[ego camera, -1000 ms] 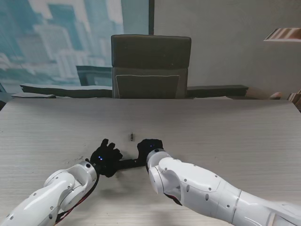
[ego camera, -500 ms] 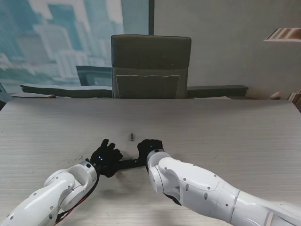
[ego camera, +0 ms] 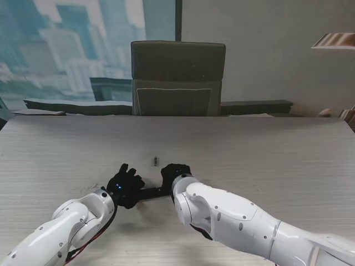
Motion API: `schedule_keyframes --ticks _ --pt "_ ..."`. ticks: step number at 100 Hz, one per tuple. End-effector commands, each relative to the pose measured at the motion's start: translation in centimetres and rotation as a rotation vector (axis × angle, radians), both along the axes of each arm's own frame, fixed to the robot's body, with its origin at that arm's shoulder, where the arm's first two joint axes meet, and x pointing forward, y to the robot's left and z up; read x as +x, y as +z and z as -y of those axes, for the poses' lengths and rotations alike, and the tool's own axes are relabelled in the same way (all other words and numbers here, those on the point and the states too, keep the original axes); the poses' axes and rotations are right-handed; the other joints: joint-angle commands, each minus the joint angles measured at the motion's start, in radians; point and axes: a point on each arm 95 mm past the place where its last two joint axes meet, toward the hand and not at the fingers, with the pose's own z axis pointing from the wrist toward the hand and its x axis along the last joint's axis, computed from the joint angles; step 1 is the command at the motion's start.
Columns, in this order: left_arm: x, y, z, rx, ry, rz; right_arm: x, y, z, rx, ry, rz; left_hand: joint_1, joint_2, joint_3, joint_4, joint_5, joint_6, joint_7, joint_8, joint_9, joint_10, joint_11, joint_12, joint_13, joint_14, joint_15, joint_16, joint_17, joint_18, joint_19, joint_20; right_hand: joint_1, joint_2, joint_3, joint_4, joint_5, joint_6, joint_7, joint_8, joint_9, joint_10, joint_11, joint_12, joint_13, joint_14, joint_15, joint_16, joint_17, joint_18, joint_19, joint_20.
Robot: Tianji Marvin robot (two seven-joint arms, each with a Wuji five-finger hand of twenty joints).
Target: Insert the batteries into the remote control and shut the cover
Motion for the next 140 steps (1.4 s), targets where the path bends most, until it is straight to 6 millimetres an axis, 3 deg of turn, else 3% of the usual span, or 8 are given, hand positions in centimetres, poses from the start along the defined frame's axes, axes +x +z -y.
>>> schedule_keyframes --ticks 1,51,72,82,89,99,123,140 --pt "-1.2 -1.9 -0.1 0.028 -0.001 -0.068 -0.5 -0.6 -0.7 0.003 0.019 -0.041 0.094 0.026 0.002 0.001 0.127 -0.291 0.172 0.032 0.013 -0.026 0.013 0.015 0.012 0.003 0.008 -0.005 -0.003 0.016 0.019 -0.011 0.03 -0.021 0.019 -0.02 -0.018 -0.05 -0.007 -0.01 0.001 0.029 0.012 0.014 0.008 0.005 0.015 -0.006 -0.007 0.015 0.041 0.018" --pt "-1.2 -1.8 -0.2 0.028 0.0 -0.065 -0.4 -1.9 -1.6 -0.02 0.072 -0.095 0.098 0.03 -0.003 0.0 0.123 -0.298 0.173 0.034 0.011 -0.026 0.012 0.015 0.012 0.003 0.008 -0.006 -0.004 0.017 0.019 -0.012 0.028 -0.036 0.031 -0.021 -0.012 -0.043 0.0 0.001 0.013 0.018 0.018 0.017 0.021 -0.007 0.027 -0.004 0.005 -0.002 0.055 0.021" --pt "-1.2 -1.7 -0.3 0.04 0.011 -0.064 -0.6 -0.6 -0.9 -0.003 0.072 -0.012 0.097 0.03 -0.005 0.001 0.124 -0.296 0.173 0.034 0.011 -0.026 0.011 0.015 0.011 0.001 0.007 -0.006 -0.005 0.016 0.018 -0.013 -0.069 -0.039 -0.03 -0.042 -0.04 -0.09 -0.03 -0.003 -0.036 0.005 0.009 0.016 -0.031 -0.019 0.002 -0.008 -0.036 -0.011 0.026 0.01" --pt "-1.2 -1.6 -0.5 0.048 0.019 -0.06 -0.7 0.5 -0.5 0.014 0.074 0.043 0.096 0.032 -0.008 0.0 0.123 -0.299 0.171 0.033 0.01 -0.025 0.01 0.014 0.011 0.001 0.006 -0.007 -0.005 0.016 0.017 -0.013 -0.113 -0.027 -0.066 -0.03 -0.077 -0.093 -0.059 0.012 -0.084 0.008 -0.003 0.01 -0.076 -0.023 -0.031 -0.005 -0.08 -0.018 -0.011 -0.002" --pt "-1.2 -1.6 -0.6 0.053 0.025 -0.058 -0.8 1.0 -0.3 0.023 0.076 0.079 0.095 0.035 -0.012 -0.002 0.118 -0.303 0.167 0.031 0.008 -0.025 0.009 0.014 0.008 0.002 0.004 -0.007 -0.007 0.016 0.016 -0.013 -0.121 -0.024 -0.075 -0.029 -0.094 -0.096 -0.066 0.014 -0.102 0.007 -0.008 0.007 -0.093 -0.025 -0.042 -0.004 -0.101 -0.02 -0.026 -0.008" --pt "-1.1 -1.5 -0.8 0.063 0.031 -0.057 -1.0 1.5 0.0 0.03 0.073 0.106 0.099 0.05 -0.033 -0.002 0.09 -0.354 0.164 0.04 -0.003 -0.023 0.001 0.011 0.0 0.002 0.001 -0.008 -0.011 0.014 0.01 -0.016 -0.125 -0.021 -0.084 -0.027 -0.111 -0.1 -0.071 0.016 -0.121 0.008 -0.013 0.003 -0.112 -0.027 -0.057 -0.002 -0.127 -0.021 -0.056 -0.019" --pt "-1.0 -1.1 -1.2 0.084 0.051 -0.034 -1.0 1.5 0.5 0.029 0.076 0.138 0.106 0.05 -0.049 -0.006 0.073 -0.369 0.152 0.042 -0.014 -0.019 -0.006 0.01 -0.004 0.001 -0.002 -0.008 -0.012 0.013 0.008 -0.016 -0.13 -0.022 -0.094 -0.024 -0.182 -0.103 -0.107 0.0 -0.192 0.009 -0.043 -0.013 -0.177 -0.04 -0.115 -0.004 -0.185 -0.023 -0.123 -0.048" --pt "-0.9 -0.9 -1.7 0.101 0.071 -0.027 0.0 1.6 0.3 0.033 0.066 0.153 0.112 0.051 -0.056 -0.01 0.071 -0.374 0.151 0.046 -0.016 -0.022 -0.009 0.01 -0.006 -0.001 -0.004 -0.009 -0.013 0.013 0.006 -0.016 -0.132 -0.023 -0.095 -0.02 -0.215 -0.099 -0.123 -0.01 -0.217 0.01 -0.046 -0.018 -0.195 -0.042 -0.128 0.004 -0.179 -0.037 -0.095 -0.039"
